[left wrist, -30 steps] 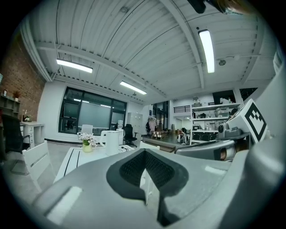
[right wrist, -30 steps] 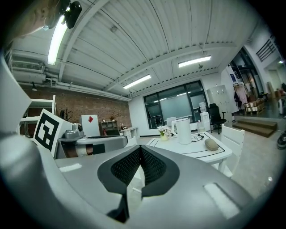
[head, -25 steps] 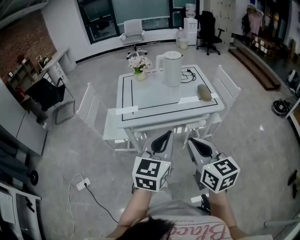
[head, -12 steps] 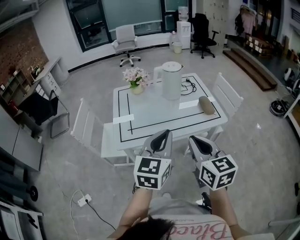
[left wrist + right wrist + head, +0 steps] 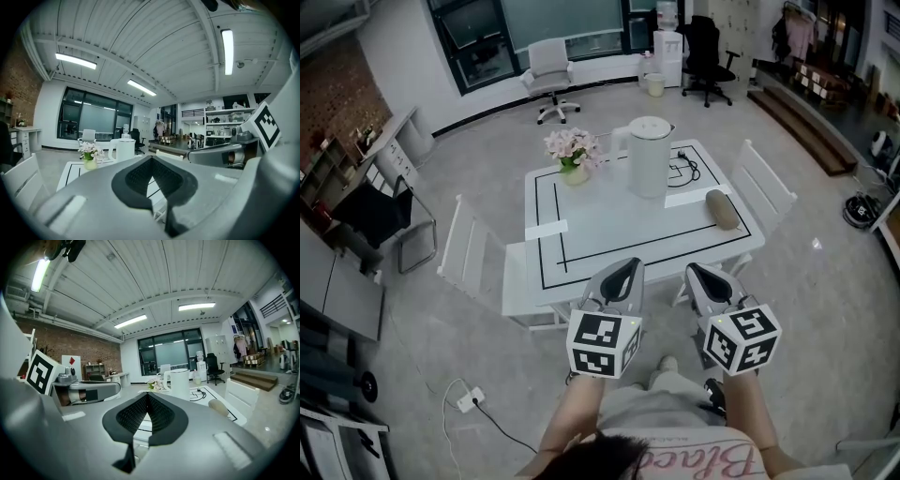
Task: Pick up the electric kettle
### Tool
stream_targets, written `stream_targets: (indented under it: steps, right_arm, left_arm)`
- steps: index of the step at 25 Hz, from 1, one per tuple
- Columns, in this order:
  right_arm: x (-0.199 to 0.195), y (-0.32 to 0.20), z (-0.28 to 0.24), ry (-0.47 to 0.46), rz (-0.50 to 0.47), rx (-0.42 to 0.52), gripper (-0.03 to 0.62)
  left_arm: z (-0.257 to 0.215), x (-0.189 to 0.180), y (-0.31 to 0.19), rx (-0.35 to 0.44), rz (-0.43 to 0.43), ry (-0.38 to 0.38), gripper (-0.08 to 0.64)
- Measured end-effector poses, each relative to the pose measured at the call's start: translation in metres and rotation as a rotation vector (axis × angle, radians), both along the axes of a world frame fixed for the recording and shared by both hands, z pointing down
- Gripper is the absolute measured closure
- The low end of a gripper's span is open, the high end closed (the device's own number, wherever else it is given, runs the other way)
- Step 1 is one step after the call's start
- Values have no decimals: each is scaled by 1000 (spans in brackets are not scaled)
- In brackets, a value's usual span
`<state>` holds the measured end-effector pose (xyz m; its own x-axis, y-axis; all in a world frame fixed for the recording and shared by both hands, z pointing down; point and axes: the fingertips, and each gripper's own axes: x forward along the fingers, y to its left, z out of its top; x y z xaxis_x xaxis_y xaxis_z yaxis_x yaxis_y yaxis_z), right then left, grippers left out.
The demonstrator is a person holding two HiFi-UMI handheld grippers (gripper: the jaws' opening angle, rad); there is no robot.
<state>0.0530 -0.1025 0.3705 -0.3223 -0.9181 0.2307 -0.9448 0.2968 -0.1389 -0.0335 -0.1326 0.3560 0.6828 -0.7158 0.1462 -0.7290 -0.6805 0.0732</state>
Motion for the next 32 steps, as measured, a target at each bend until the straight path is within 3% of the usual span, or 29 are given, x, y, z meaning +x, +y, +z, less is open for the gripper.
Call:
stream_targets:
  steps: [8,19,32]
  right_arm:
    - [5,-40,3,-22,-66,17,569]
    - [57,-135,-4,-8,-114,8,568]
    - [105,-244,-1,-3,-236,-25,568]
  left_arm:
    - [2,8,-40,19,-27,-5,559]
    - [2,50,-136,19,-92,-8,559]
    - [1,78,-234,30,-265,20,550]
